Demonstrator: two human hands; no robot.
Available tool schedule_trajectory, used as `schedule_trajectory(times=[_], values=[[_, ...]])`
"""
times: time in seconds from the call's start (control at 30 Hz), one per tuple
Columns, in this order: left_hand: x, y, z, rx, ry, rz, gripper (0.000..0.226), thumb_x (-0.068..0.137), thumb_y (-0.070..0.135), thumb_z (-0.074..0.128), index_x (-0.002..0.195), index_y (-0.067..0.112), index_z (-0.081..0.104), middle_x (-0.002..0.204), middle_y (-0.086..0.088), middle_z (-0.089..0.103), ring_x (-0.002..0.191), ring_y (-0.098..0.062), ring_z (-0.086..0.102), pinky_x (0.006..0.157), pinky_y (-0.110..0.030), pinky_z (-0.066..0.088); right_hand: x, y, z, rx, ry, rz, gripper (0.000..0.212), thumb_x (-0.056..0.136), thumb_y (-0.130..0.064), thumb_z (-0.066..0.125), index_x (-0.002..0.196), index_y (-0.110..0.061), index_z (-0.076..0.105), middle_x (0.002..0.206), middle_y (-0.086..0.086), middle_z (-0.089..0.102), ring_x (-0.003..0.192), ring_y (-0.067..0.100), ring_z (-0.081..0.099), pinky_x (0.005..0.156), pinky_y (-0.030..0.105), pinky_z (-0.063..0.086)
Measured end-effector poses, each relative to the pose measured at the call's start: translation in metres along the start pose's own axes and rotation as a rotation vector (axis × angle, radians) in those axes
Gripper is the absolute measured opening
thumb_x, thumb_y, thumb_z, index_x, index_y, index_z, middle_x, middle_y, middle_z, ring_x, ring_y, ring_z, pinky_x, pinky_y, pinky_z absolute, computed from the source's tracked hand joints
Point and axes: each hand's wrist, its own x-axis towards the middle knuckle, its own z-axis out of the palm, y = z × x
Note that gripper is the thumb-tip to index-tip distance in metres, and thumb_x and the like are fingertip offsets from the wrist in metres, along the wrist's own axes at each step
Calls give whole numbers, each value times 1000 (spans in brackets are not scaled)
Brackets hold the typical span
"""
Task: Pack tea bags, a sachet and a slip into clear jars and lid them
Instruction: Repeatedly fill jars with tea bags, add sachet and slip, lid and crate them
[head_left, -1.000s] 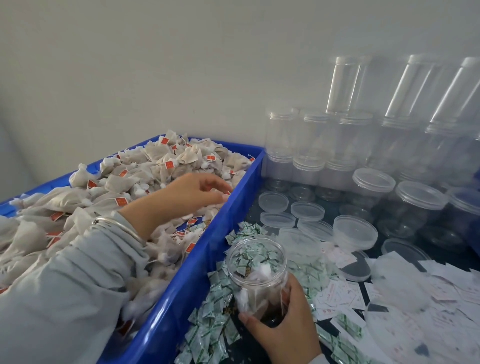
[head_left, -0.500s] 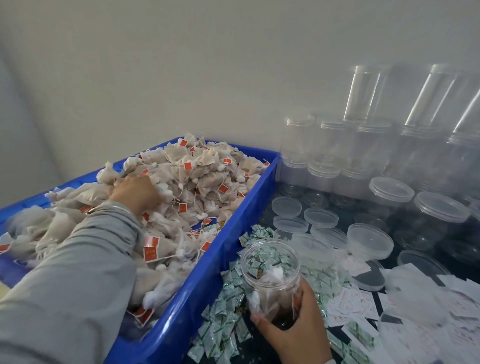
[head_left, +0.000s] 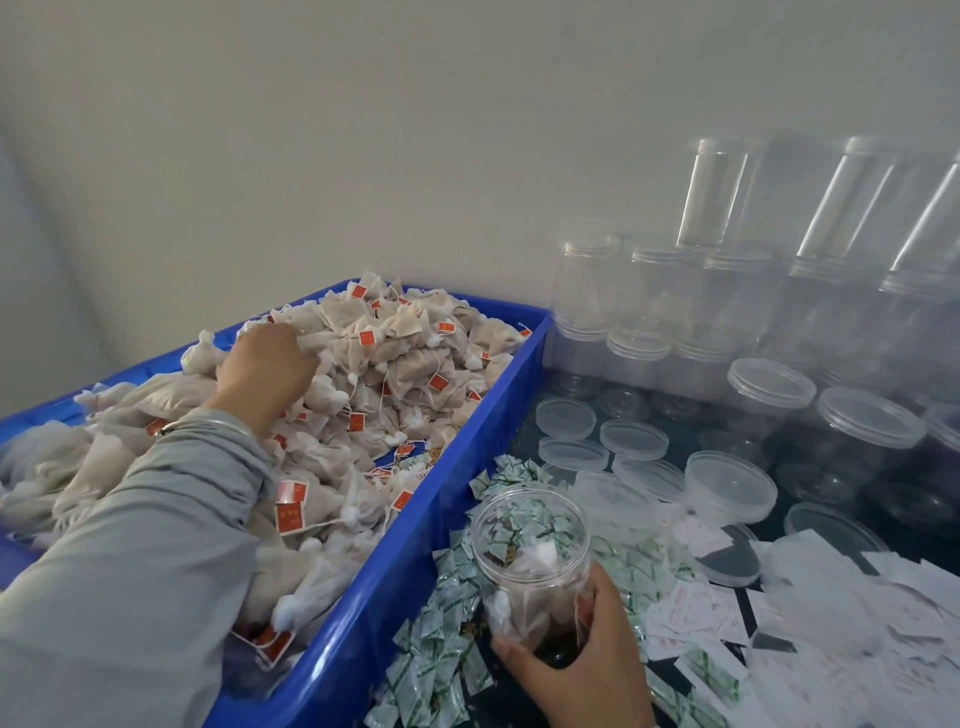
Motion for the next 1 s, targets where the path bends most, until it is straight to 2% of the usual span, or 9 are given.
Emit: schedule_trajectory(times=[0.07,0.13,0.2,0.3,0.4,0.57,0.67,0.87,1.0], values=[[-10,16,-9,-186,99,31,23,88,19,49,71,4,54,66,-7,50,69,-28,49,56,-31,33,-1,-2,0,-7,-14,9,123,35,-60,84,142,-32,30,134,-13,50,122,8,50,106,40,40],[-20,33,-15,-443,74,-1,22,88,21,53,72,6,54,68,-10,54,64,-28,52,61,-33,43,-2,-4,0,-8,-4,17,124,36,-60,84,143,-32,28,135,-14,48,123,7,48,108,39,39],[-33,48,-18,-799,-124,-65,10,89,20,58,88,10,60,89,-11,63,71,-28,64,62,-36,55,-1,-5,0,-12,8,15,123,37,-58,85,143,-32,28,135,-14,48,123,7,48,108,37,38],[-54,70,-19,-1097,-478,-51,12,90,12,60,102,9,60,102,-14,64,69,-22,71,46,-21,51,-1,-6,1,-3,14,16,120,40,-55,87,142,-31,29,135,-13,49,122,7,49,107,37,39],[-72,85,-20,-1104,-726,61,17,88,10,61,105,10,62,94,-10,70,66,-19,71,43,-19,50,0,-4,1,4,7,4,119,40,-53,87,142,-30,30,133,-13,51,121,7,50,106,37,40],[-97,91,-22,-679,-1113,454,27,84,29,68,110,31,63,95,9,72,75,-10,70,52,-18,51,1,-3,1,-21,30,11,119,39,-52,86,142,-30,30,131,-11,52,120,7,51,105,35,41],[-106,98,-19,-733,-1277,417,36,77,33,70,111,28,62,97,0,72,73,-14,69,56,-20,53,2,-2,2,-27,17,14,118,38,-52,85,141,-30,32,129,-11,54,119,7,52,103,35,43],[-104,98,-16,-807,-1284,384,36,82,35,67,115,22,60,110,-2,71,77,-25,73,52,-20,53,4,-2,2,36,-22,-29,81,47,-26,88,116,-42,48,110,-18,66,99,0,64,80,16,52],[-84,90,-19,-967,-921,215,28,83,23,64,109,12,63,93,-6,74,66,-22,71,47,-22,53,5,0,2,19,-14,-37,89,42,-38,90,119,-44,46,115,-19,63,104,2,62,92,28,51]])
